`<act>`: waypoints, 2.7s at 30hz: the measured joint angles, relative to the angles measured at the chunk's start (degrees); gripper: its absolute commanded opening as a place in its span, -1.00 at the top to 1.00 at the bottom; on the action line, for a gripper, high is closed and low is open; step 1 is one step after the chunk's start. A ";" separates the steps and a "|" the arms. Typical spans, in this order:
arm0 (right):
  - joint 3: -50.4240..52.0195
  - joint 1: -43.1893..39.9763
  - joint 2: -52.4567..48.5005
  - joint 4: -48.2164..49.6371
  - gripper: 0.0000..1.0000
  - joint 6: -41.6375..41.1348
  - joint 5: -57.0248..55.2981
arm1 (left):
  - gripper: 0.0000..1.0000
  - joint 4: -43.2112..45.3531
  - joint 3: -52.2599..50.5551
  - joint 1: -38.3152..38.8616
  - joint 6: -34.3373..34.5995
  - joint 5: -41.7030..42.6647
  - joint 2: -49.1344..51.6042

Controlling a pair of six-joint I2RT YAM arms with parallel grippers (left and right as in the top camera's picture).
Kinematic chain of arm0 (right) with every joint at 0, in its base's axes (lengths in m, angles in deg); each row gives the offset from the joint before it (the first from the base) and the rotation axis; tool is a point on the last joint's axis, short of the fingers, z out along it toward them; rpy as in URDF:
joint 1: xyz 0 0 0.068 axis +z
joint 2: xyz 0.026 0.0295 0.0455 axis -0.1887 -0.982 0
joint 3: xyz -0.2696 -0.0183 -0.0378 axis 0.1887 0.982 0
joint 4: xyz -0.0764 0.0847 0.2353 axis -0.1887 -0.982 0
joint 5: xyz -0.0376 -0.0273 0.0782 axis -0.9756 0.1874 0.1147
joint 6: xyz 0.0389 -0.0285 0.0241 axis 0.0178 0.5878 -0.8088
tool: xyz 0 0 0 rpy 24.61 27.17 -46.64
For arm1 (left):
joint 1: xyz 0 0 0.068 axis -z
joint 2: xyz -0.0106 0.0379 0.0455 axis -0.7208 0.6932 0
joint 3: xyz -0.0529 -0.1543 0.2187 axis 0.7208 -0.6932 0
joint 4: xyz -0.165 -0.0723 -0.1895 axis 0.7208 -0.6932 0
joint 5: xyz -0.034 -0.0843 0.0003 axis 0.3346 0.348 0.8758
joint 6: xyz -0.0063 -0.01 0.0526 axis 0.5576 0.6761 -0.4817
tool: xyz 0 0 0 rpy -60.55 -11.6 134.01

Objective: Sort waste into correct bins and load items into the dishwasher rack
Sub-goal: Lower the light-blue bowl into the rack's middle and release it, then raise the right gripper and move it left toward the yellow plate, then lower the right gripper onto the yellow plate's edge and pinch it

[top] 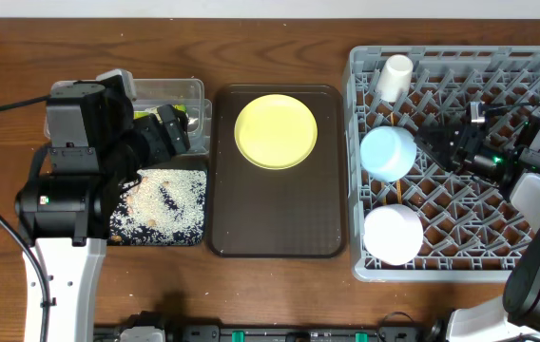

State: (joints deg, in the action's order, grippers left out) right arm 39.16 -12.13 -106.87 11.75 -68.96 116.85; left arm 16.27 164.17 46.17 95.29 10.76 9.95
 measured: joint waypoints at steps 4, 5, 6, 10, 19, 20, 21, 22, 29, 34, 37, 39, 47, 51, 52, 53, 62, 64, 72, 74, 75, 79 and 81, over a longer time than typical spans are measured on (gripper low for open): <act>-0.04 0.02 0.00 -0.02 0.20 -2.73 -2.05 | -0.83 0.00 0.00 0.00 0.00 0.00 0.00; -0.13 0.02 0.02 -0.04 0.21 -3.58 -2.67 | -0.83 0.00 0.00 0.00 0.00 0.00 0.00; -0.37 0.04 0.02 -0.07 0.21 -4.28 -3.26 | -0.83 0.00 0.00 0.00 0.00 0.00 0.00; -3.08 0.83 1.79 -1.03 0.24 -6.60 -7.02 | -0.83 0.00 0.00 0.00 0.00 0.00 0.00; -14.01 18.88 14.99 -13.92 0.24 -5.73 -28.44 | -0.83 0.00 0.00 0.00 0.00 -0.02 0.00; -14.93 22.01 15.39 -15.63 0.24 -5.07 -31.74 | -0.83 0.00 0.00 0.00 0.00 0.00 0.00; -15.96 26.18 15.50 -17.33 0.21 -4.20 -35.60 | -0.83 0.00 0.00 0.00 0.00 0.00 0.00; -16.44 29.05 15.47 -18.27 0.19 -3.50 -38.32 | -0.83 0.00 0.00 0.00 0.00 0.00 0.00; -17.00 55.06 13.40 -19.47 -0.14 7.26 -67.12 | -0.84 0.00 0.00 0.00 0.00 0.00 0.00; -17.03 66.53 8.87 -16.83 -0.23 18.53 -81.50 | -0.83 0.00 0.00 0.00 0.00 0.00 0.00; -17.03 70.12 5.07 -14.38 -0.25 25.14 -85.96 | -0.83 0.02 0.00 0.00 0.00 0.00 0.00; -17.03 71.43 2.36 -12.55 -0.26 28.85 -87.76 | -0.83 0.02 0.00 0.00 0.00 0.00 0.00; -17.03 71.89 -6.64 -6.49 -0.25 36.85 -90.68 | -0.83 0.00 0.00 0.00 0.00 0.00 0.00; -17.03 71.80 -8.76 -6.38 -0.22 37.81 -91.10 | -0.84 0.00 0.00 0.00 0.00 0.00 0.00; -17.03 71.80 -8.94 -6.38 -0.22 37.92 -91.19 | -0.83 0.00 0.00 0.00 0.00 0.00 0.00; -17.03 71.80 -9.07 -6.34 -0.22 37.97 -91.32 | -0.83 0.00 0.00 0.00 0.00 0.00 0.00; -17.05 71.71 -14.21 -5.01 -0.32 38.82 -91.43 | -0.83 0.00 0.00 0.00 0.00 0.00 0.00; -17.05 71.65 -15.80 -4.48 -0.32 38.82 -91.49 | -0.83 0.00 0.00 0.00 0.00 0.00 0.00; -17.42 71.01 -16.85 -4.15 -0.01 38.91 -91.34 | -0.84 0.00 0.00 0.00 0.00 0.00 0.00; -17.44 71.04 -16.85 -4.52 0.16 38.93 -91.32 | -0.83 0.00 0.00 0.00 0.00 0.00 0.00; -17.44 71.04 -16.87 -4.81 0.23 38.88 -91.23 | -0.83 0.00 0.00 0.00 0.00 0.00 0.00; -17.62 71.04 -16.83 -6.56 0.40 36.11 -89.94 | -0.83 0.00 0.00 0.00 0.00 0.00 0.00; -17.79 71.01 -16.68 -7.72 0.46 34.23 -88.04 | -0.84 0.00 0.00 0.00 0.00 0.00 0.00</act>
State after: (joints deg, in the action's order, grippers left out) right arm 21.37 58.88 -123.55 4.04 -34.73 28.81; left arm 16.27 164.17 46.17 95.29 10.76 9.95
